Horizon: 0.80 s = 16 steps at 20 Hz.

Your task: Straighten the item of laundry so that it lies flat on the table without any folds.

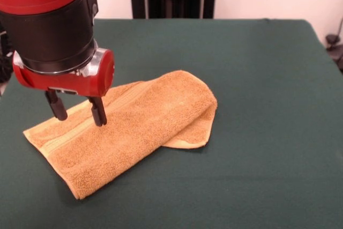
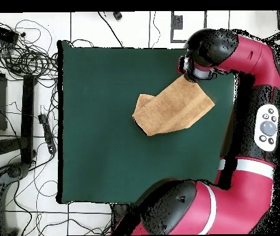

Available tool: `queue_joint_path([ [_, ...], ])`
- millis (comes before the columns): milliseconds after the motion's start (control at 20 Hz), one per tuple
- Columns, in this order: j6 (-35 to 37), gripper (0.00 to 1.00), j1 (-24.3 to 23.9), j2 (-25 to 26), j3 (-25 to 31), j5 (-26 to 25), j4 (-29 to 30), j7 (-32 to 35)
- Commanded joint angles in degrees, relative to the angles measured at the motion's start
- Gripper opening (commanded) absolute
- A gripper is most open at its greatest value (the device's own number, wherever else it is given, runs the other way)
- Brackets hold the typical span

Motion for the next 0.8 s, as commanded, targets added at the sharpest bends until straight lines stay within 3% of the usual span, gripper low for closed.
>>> queue_joint_path([
  [50,-9.4,1.0,0.4,4.1,2.1,-0.5,10.1,-1.4],
  [800,-13.1,1.0,0.5,7.5,2.2,-1.4,8.6,-5.1],
])
